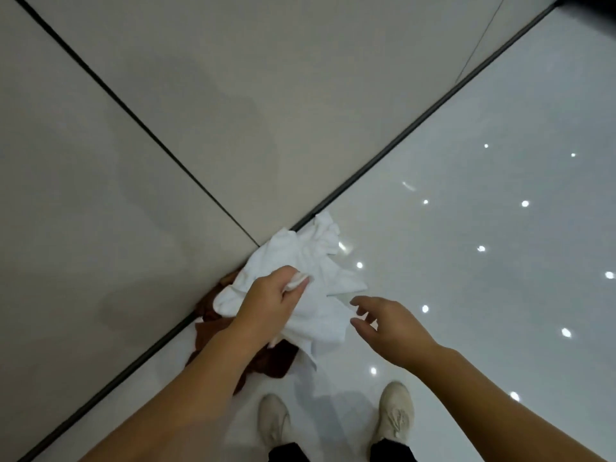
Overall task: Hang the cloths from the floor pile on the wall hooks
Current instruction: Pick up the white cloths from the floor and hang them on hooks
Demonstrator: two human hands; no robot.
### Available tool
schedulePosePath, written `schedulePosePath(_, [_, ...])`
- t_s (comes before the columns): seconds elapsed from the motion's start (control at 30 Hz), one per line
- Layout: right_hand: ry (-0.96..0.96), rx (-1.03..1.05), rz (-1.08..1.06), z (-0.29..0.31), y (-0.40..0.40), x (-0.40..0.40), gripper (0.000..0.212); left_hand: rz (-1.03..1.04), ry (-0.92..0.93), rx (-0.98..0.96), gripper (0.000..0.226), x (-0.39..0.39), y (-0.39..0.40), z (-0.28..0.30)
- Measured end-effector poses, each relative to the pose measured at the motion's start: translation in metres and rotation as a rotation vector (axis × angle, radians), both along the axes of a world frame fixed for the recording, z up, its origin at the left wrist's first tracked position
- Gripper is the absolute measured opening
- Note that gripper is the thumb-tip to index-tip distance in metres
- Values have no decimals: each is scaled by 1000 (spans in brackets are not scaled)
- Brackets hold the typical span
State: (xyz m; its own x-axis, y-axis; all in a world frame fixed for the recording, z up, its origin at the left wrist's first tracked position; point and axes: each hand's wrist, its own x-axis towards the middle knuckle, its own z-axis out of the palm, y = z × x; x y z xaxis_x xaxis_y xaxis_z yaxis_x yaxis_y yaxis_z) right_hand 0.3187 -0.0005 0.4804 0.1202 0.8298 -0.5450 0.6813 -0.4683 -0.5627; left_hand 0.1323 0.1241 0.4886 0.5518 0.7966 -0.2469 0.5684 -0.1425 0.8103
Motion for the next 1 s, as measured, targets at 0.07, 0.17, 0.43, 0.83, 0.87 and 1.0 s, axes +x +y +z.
schedulePosePath(0.07, [10, 80, -25, 62, 10, -3, 41, 11, -47, 22, 39, 0, 6, 70])
schedulePosePath(0.17, [14, 202, -21, 152, 23, -13, 41, 60, -129, 94, 32, 3, 16, 177])
schedulePosePath(0.43, [-47, 605, -41, 340, 52, -44, 38, 249, -273, 410, 30, 34, 39, 414])
schedulePosePath(0.83, [57, 1009, -299, 463, 79, -44, 25, 387, -426, 502, 23, 25, 50, 559])
schedulePosePath(0.87, [55, 1028, -307, 470, 80, -42, 24, 386, -418, 474, 21, 22, 51, 562])
schedulePosePath(1.0, [-11, 1110, -319, 499, 83, -38, 26, 393, -395, 394, 19, 11, 51, 566])
